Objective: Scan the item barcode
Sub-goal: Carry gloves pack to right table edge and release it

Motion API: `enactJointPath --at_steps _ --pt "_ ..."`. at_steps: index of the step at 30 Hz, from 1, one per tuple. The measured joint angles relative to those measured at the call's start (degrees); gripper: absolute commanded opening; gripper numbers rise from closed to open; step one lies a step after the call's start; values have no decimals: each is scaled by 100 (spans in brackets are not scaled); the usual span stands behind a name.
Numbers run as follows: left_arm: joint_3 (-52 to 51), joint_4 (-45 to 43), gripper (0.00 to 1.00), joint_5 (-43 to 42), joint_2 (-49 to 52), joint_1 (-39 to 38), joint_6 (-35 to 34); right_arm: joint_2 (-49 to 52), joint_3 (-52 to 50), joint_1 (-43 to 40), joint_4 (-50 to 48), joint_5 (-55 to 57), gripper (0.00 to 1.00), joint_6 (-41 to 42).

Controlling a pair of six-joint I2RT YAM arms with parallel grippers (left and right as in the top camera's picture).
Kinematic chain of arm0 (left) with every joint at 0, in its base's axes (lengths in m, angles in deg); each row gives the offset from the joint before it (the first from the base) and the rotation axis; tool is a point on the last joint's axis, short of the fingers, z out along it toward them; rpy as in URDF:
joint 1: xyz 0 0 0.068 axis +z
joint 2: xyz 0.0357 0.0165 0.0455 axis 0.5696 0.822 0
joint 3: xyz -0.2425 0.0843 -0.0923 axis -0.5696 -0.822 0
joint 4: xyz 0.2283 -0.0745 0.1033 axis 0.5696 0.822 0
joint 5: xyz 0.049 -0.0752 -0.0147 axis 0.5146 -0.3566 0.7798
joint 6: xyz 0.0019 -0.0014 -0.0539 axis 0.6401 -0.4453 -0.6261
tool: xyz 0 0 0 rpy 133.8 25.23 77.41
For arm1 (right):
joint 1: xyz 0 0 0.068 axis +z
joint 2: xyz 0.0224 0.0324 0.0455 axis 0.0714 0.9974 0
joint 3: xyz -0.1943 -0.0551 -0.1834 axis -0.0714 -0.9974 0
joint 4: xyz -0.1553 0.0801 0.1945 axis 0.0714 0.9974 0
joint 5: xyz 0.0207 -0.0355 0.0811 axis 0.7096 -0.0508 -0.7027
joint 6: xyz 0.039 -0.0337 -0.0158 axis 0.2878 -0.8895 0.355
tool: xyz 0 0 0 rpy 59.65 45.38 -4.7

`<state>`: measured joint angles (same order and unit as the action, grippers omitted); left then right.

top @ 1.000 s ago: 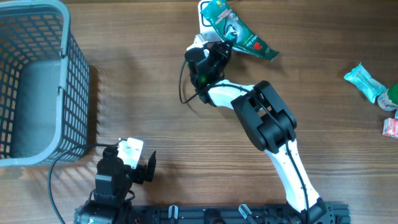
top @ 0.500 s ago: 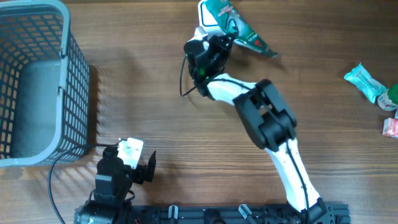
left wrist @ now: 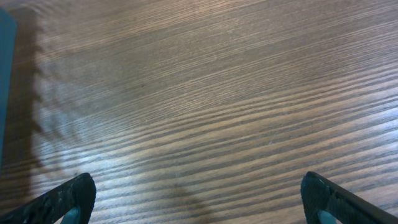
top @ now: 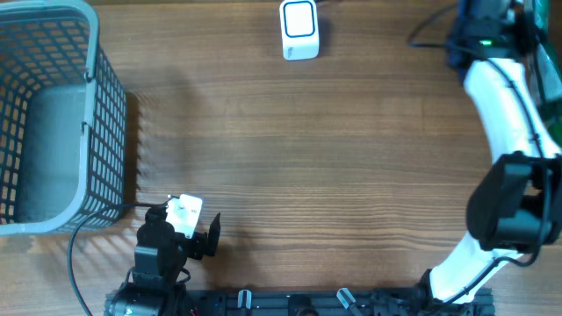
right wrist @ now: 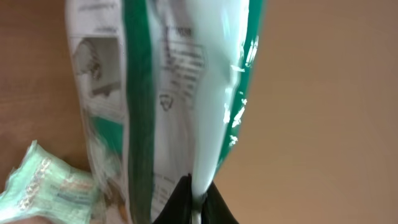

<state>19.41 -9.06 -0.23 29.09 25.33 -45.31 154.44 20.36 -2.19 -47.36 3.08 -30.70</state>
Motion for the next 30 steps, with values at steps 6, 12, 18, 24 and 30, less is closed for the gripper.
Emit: enactJointPath --at_steps 6,12,18,24,30 --pt "0 -2 100 0 0 0 0 37 -20 -1725 358 -688 4 2024" --pt "0 -2 100 0 0 0 0 37 -17 -2188 1526 -2345 72 3611" --pt "0 0 100 -2 0 0 0 -31 94 -2326 2669 -4999 100 4804" --pt "0 2 100 0 -2 0 0 -2544 280 -2302 3449 -7718 100 5278" --pt "0 -4 100 0 -4 0 0 -5641 358 -2302 4826 -8929 100 5193"
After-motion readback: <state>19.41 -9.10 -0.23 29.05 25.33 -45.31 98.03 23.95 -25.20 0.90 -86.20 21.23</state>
